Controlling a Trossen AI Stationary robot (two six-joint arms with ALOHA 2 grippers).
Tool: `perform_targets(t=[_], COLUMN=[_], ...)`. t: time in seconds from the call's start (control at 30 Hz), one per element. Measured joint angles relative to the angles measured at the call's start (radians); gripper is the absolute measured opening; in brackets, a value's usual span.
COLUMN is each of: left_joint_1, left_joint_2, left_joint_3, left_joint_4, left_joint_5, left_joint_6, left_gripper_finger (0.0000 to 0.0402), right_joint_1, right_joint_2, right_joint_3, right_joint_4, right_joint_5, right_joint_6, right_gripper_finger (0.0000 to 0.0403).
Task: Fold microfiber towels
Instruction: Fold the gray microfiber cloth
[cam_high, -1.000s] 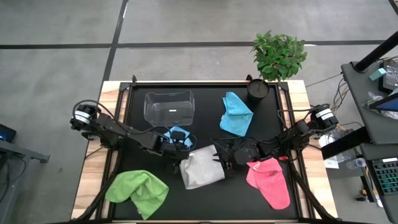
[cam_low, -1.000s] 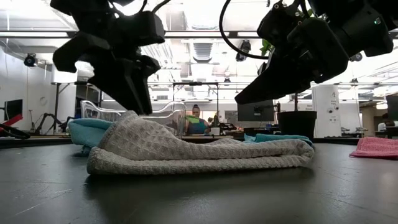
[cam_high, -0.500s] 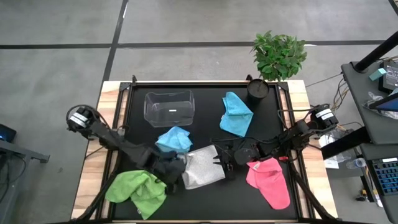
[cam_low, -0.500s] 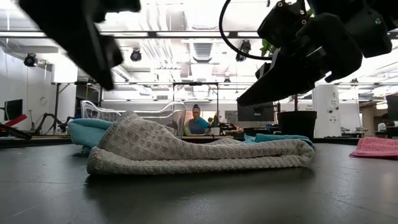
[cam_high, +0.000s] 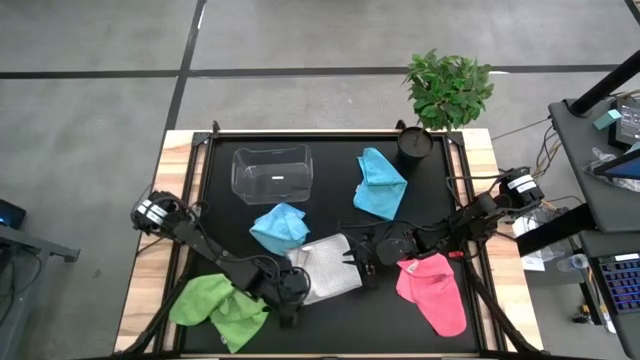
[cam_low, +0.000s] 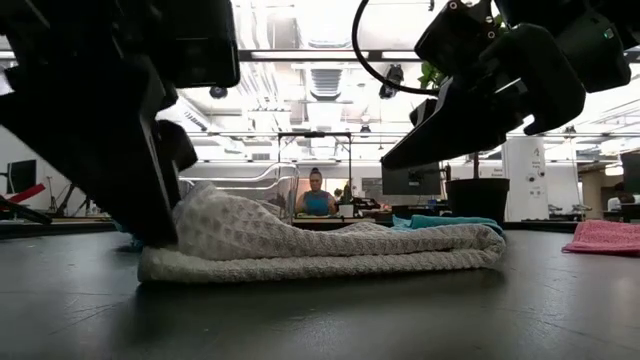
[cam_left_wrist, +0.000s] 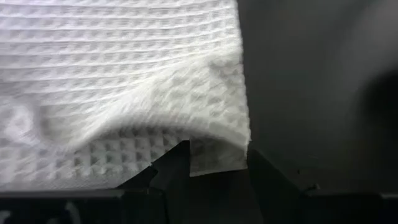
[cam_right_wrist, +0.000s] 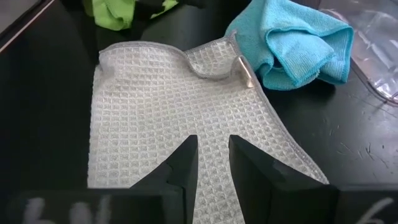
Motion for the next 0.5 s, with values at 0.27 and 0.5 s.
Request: perform_targets(t=[0.27, 0.5], left_joint_1=[-0.007, -0.007], left_joint_2=[-0.012, 0.019], left_joint_3=[0.024, 0.022], left_joint_4=[0.019, 0.029], left_joint_5=[0.008, 0.007], left_joint_6=[0.025, 0.034], left_gripper_finger=[0.0141, 0.0053], right_joint_1=[-0.012, -0.016], right_joint_2=[0.000, 0.000], right_joint_3=[0.000, 0.000], right_joint_4=[0.011, 0.022], right_joint_5=[0.000, 0.000], right_joint_6=[-0.039, -0.043], right_gripper_finger=[0.0082, 0.0082])
